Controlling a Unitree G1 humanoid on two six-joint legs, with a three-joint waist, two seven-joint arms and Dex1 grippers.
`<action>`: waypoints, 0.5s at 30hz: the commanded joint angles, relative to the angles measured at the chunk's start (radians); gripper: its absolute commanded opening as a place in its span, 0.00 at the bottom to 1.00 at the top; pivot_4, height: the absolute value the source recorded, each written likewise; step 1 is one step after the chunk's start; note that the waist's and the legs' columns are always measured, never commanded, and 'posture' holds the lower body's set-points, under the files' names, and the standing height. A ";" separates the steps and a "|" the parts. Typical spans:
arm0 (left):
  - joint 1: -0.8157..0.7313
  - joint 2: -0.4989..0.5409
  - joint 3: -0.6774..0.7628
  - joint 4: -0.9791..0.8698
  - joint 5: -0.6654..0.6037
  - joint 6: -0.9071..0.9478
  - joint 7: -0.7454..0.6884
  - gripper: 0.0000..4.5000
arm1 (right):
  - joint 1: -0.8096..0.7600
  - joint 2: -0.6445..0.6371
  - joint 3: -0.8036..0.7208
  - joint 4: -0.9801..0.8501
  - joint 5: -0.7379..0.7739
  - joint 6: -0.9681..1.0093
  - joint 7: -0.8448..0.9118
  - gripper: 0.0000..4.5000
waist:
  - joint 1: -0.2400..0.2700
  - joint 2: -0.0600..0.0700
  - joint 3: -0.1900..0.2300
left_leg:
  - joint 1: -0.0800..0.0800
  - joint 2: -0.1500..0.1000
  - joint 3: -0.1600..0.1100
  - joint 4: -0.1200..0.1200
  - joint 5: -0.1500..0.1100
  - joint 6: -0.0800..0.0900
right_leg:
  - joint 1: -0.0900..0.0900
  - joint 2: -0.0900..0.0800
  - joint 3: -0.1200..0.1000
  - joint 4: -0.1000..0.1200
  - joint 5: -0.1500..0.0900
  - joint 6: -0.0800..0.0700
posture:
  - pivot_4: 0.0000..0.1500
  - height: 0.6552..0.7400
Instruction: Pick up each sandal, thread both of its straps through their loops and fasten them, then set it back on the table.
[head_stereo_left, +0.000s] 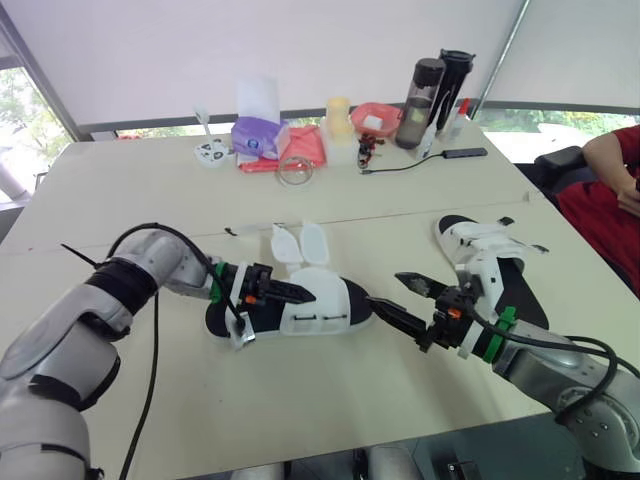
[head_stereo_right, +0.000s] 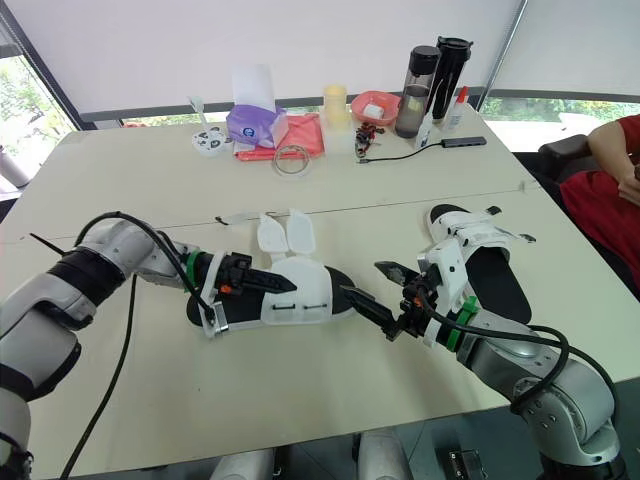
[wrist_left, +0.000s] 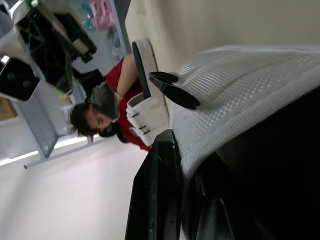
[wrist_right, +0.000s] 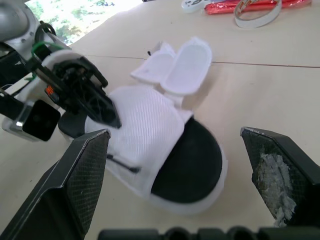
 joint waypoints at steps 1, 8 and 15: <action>-0.046 0.004 -0.031 0.050 0.001 0.031 0.049 0.08 | -0.004 -0.013 -0.008 -0.017 0.003 -0.004 0.010 1.00 | 0.001 0.000 0.000 | 0.000 0.000 0.000 0.000 0.000 0.000 | 0.000 0.000 0.000 0.001 0.000 0.000 | 1.00 1.00; -0.062 0.020 -0.084 0.047 -0.006 0.049 0.093 0.80 | -0.019 -0.033 0.004 -0.002 0.001 0.008 0.034 1.00 | 0.001 0.000 0.000 | 0.002 0.000 0.000 0.001 0.000 0.000 | 0.001 0.000 0.000 0.003 0.000 0.000 | 1.00 1.00; -0.042 0.063 -0.045 0.065 -0.111 0.001 -0.017 1.00 | -0.133 -0.102 -0.023 0.049 0.145 0.111 0.085 1.00 | 0.000 0.000 0.000 | 0.003 0.000 0.000 0.002 0.000 0.000 | 0.002 0.000 0.001 0.004 0.000 0.000 | 1.00 1.00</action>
